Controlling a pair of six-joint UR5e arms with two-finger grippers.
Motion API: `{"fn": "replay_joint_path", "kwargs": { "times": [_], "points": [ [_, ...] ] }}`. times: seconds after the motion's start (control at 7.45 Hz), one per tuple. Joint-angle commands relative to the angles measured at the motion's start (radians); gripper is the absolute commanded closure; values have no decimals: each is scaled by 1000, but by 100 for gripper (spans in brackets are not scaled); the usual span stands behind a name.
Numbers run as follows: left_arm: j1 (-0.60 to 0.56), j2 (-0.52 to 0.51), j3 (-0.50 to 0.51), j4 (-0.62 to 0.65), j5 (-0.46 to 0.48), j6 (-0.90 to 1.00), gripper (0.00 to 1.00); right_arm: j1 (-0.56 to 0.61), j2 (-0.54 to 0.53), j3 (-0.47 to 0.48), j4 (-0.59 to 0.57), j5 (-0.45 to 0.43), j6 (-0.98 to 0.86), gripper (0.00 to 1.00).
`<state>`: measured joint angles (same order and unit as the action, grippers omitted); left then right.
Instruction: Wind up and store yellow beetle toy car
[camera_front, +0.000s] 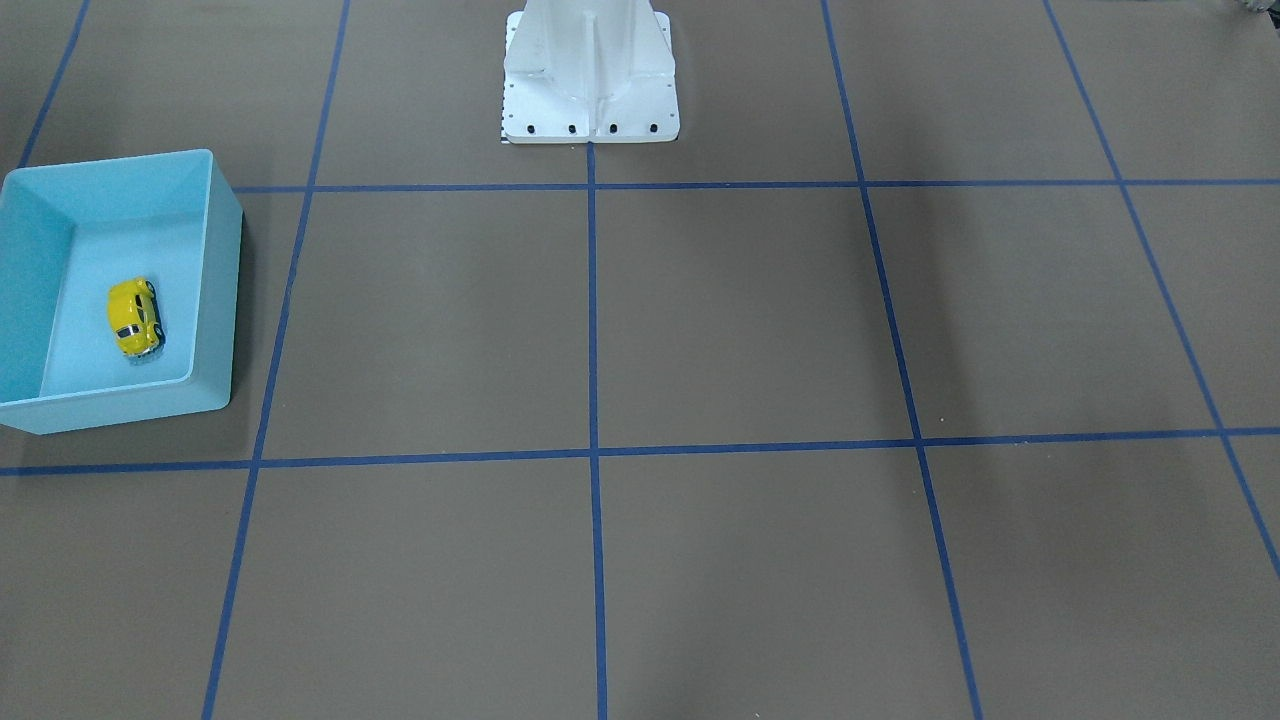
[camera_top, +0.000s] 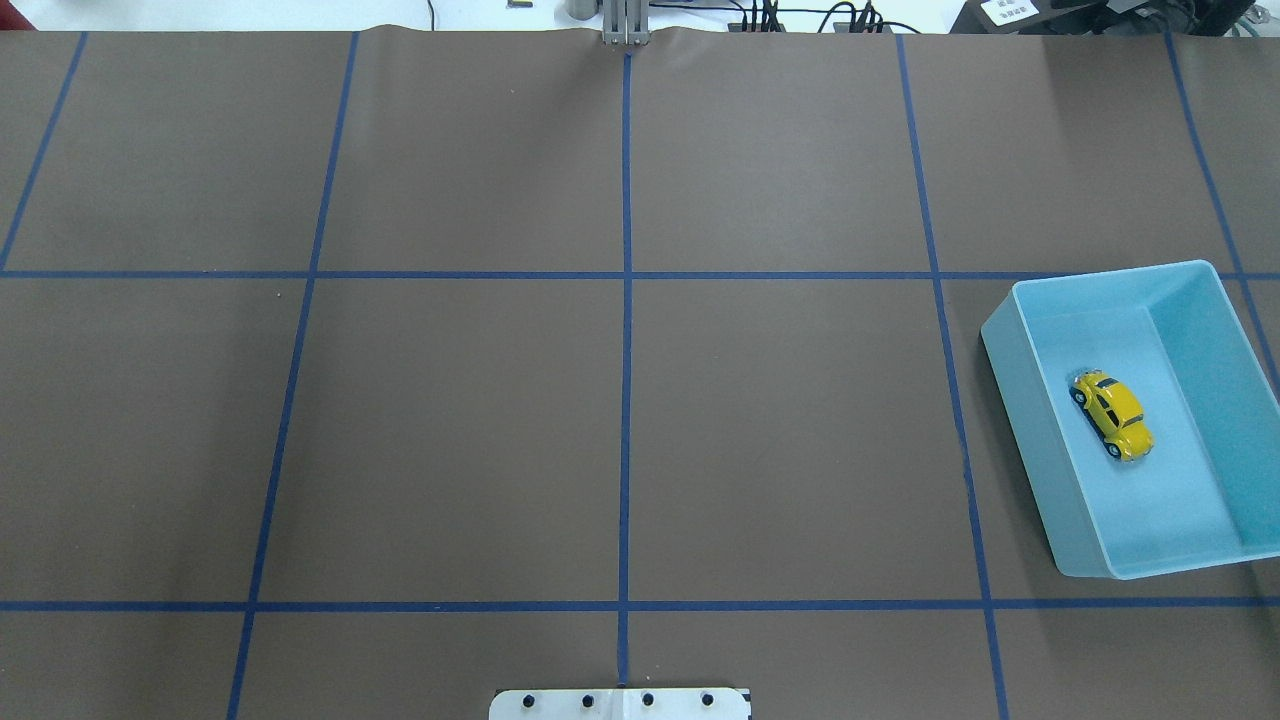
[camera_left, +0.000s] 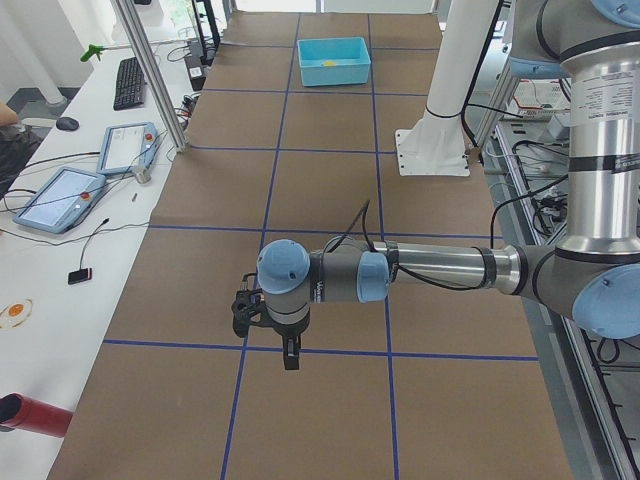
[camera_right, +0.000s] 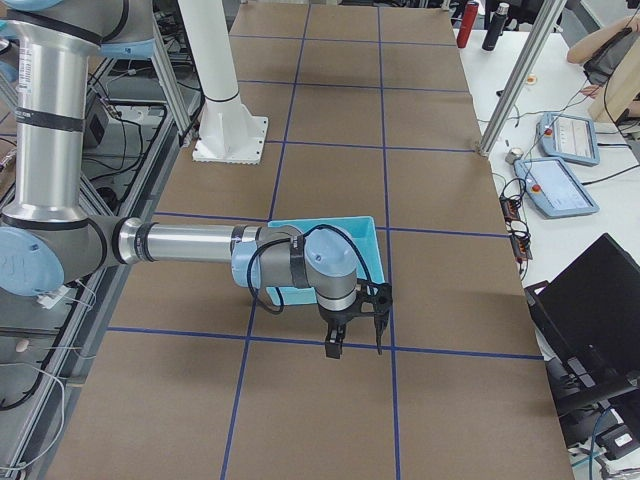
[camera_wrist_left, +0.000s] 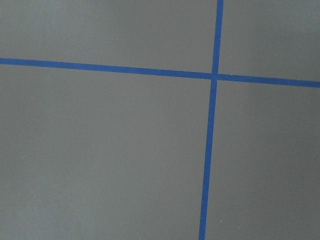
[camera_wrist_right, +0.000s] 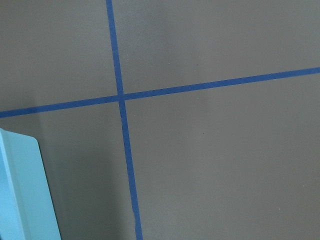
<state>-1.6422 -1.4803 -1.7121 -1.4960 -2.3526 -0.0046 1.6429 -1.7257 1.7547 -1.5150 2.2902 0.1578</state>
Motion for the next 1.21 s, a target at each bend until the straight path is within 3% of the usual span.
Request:
{"fn": "replay_joint_path", "kwargs": {
  "times": [0.0, 1.07],
  "points": [
    [-1, -2, -12, -1, -2, -2, 0, 0, -5, 3, -1, 0, 0, 0],
    [-1, 0, -14, 0, -28, 0, 0, 0, -11, 8, -4, 3, 0, 0]
  ]
}}
